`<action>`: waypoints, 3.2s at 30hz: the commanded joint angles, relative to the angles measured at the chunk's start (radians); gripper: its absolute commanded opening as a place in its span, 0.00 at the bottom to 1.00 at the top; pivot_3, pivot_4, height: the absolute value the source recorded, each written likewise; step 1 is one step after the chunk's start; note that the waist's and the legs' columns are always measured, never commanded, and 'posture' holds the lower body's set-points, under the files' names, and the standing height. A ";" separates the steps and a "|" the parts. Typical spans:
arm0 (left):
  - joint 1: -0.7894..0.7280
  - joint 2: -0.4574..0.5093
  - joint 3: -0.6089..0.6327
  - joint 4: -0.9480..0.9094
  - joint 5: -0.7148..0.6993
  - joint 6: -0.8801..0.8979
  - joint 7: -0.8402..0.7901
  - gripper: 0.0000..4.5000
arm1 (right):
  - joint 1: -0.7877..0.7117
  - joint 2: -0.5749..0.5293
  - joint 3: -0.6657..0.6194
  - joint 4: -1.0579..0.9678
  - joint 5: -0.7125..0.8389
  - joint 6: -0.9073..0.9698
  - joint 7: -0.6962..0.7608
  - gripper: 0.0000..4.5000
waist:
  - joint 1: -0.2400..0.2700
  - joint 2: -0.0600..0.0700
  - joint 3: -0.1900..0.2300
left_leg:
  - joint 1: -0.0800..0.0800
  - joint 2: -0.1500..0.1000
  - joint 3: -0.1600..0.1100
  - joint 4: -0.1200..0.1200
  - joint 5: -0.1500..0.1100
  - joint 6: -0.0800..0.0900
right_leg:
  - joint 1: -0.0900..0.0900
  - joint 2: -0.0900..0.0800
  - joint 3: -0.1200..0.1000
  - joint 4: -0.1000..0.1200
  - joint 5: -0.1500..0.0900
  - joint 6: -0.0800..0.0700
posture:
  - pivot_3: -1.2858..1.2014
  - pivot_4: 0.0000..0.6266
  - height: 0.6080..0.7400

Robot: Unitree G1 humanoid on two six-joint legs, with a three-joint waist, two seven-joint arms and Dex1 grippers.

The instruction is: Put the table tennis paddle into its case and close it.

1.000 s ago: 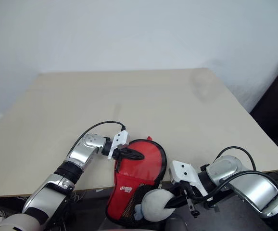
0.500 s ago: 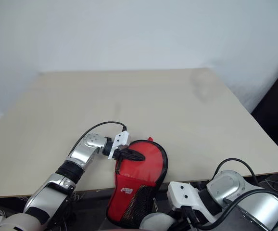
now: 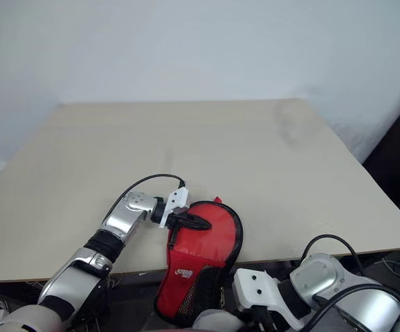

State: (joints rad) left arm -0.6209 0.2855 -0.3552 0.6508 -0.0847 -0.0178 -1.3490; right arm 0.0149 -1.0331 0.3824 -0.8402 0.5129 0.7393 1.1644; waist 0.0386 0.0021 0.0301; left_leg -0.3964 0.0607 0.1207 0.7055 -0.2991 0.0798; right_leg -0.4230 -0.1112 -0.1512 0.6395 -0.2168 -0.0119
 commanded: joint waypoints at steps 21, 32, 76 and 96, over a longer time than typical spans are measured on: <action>0.042 0.028 0.037 0.021 0.043 0.036 0.113 0.04 | -0.445 0.190 -0.168 0.451 0.051 0.066 -0.117 1.00 | -0.016 -0.001 0.001 | 0.001 0.002 0.001 0.000 0.000 0.000 | -0.001 0.000 -0.002 0.002 0.001 0.000 | 0.52 0.00 0.74; 0.165 0.097 0.126 -0.285 -0.043 0.221 0.184 0.82 | -0.469 0.470 -0.130 0.673 -0.094 0.116 -0.399 1.00 | -0.041 0.001 0.002 | 0.000 0.004 0.006 -0.001 0.004 -0.003 | -0.003 0.005 0.002 0.005 0.002 0.001 | 0.52 0.00 0.74; 0.380 0.222 0.368 -0.662 -0.243 0.395 0.441 1.00 | -0.888 0.735 -0.372 1.685 -0.372 -0.372 -0.934 0.00 | -0.058 0.009 0.011 | -0.004 0.002 0.010 -0.005 0.015 -0.016 | -0.010 0.009 0.009 0.009 0.007 -0.005 | 0.52 0.00 0.74; 0.432 0.226 0.374 -0.688 -0.249 0.394 0.485 1.00 | -0.921 0.776 -0.427 1.761 -0.401 -0.455 -0.949 0.70 | -0.085 0.008 0.011 | 0.000 0.004 0.029 -0.010 0.020 -0.017 | -0.022 0.010 0.028 0.020 0.006 -0.003 | 0.52 0.00 0.74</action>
State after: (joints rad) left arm -0.1849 0.5037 0.0091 0.0018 -0.3281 0.3948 -0.8672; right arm -0.8880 -0.2298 -0.0246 1.0018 0.1067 0.2744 0.1936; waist -0.0466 0.0102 0.0410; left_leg -0.3965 0.0651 0.1495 0.6953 -0.2794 0.0629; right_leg -0.4456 -0.1008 -0.1230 0.6596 -0.2113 -0.0148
